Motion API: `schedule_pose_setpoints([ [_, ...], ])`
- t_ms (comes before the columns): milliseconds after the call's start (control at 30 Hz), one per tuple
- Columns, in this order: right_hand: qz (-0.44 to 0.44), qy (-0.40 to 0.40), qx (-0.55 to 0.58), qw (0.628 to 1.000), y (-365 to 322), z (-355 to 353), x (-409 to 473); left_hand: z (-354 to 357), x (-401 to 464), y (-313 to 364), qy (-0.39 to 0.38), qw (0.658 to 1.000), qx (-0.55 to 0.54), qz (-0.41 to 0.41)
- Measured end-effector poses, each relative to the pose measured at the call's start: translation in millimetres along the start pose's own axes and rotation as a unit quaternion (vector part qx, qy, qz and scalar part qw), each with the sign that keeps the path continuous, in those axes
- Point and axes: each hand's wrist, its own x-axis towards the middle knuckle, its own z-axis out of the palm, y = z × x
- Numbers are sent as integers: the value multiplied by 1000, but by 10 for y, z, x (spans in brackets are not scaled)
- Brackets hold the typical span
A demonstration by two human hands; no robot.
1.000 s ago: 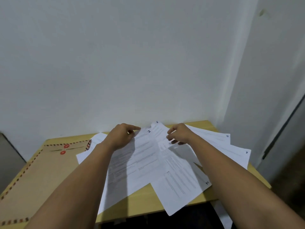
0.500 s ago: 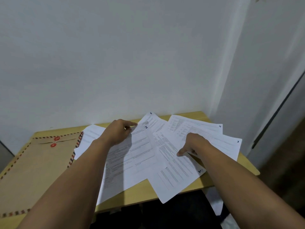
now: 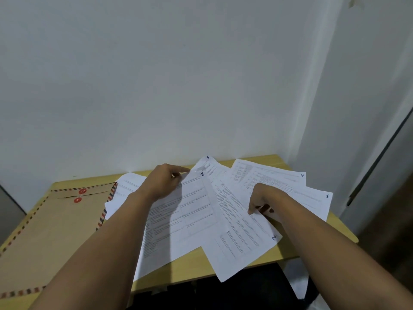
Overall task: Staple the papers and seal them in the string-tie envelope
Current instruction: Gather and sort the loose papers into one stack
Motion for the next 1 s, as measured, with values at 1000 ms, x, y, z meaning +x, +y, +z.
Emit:
schedule_pose_setpoints([
  [1000, -342, 67, 264, 900, -758, -872, -309, -288, 38, 174, 65, 994, 4, 88],
])
